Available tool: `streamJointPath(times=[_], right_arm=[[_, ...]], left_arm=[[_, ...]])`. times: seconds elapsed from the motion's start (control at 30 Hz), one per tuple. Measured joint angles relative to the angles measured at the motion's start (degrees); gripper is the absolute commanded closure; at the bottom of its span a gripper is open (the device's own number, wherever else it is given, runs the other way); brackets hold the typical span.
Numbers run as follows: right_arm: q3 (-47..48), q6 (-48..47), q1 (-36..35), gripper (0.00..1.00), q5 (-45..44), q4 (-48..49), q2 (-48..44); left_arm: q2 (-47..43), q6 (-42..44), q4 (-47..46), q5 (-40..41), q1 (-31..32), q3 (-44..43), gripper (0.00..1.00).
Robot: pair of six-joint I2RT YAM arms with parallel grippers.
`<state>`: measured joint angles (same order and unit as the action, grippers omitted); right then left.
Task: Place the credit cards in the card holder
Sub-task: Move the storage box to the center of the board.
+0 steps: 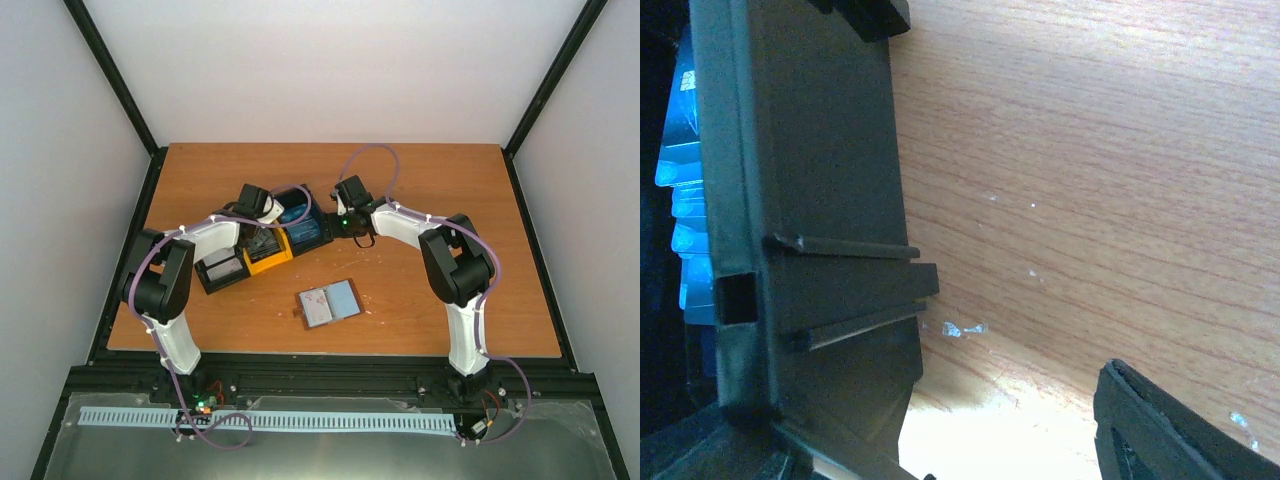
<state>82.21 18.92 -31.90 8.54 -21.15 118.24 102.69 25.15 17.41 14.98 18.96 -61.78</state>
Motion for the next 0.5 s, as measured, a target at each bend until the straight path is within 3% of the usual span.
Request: streamJointPath(times=[0.27, 0.5], right_arm=[[0.0, 0.0, 0.0, 0.28, 0.0, -0.2, 0.0], [0.0, 0.0, 0.0, 0.29, 0.1, -0.2, 0.0]], left_arm=[[0.0, 2.0, -4.4, 4.2, -0.8, 0.1, 0.77], [0.0, 0.8, -4.4, 2.4, -1.0, -0.1, 0.61]])
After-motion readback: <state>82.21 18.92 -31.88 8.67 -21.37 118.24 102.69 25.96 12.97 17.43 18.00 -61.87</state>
